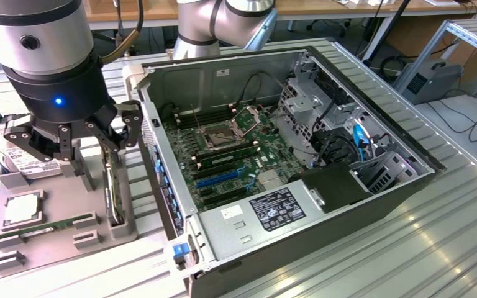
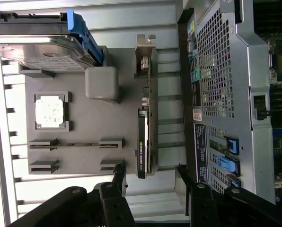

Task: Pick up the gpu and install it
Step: 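Pick up the gpu and move the gpu toward the slot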

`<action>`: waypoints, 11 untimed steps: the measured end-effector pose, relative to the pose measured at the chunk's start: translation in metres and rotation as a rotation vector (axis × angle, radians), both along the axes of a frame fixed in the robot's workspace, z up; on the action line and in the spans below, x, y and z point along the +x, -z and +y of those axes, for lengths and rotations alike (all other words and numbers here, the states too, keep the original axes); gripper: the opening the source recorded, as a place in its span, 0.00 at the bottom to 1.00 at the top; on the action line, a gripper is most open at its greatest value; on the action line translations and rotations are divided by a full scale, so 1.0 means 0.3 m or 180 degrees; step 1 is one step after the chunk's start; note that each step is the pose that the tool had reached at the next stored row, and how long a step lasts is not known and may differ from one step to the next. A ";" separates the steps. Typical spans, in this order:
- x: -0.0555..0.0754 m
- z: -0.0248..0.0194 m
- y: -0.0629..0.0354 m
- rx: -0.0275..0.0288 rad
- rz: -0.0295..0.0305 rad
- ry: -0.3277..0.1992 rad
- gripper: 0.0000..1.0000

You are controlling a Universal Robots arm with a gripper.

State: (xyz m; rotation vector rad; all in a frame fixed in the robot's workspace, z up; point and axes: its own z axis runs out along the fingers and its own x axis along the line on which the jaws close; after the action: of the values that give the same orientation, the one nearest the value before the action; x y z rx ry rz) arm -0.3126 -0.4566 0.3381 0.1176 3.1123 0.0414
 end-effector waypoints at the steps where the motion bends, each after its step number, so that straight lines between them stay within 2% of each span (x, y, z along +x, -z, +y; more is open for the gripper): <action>1: 0.000 0.000 0.001 0.0000 0.0000 0.0000 0.54; 11: 0.000 0.000 0.008 0.0000 0.0000 0.0000 0.54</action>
State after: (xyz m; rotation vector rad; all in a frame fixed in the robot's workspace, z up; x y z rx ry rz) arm -0.3126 -0.4566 0.3356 0.1176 3.1123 0.0414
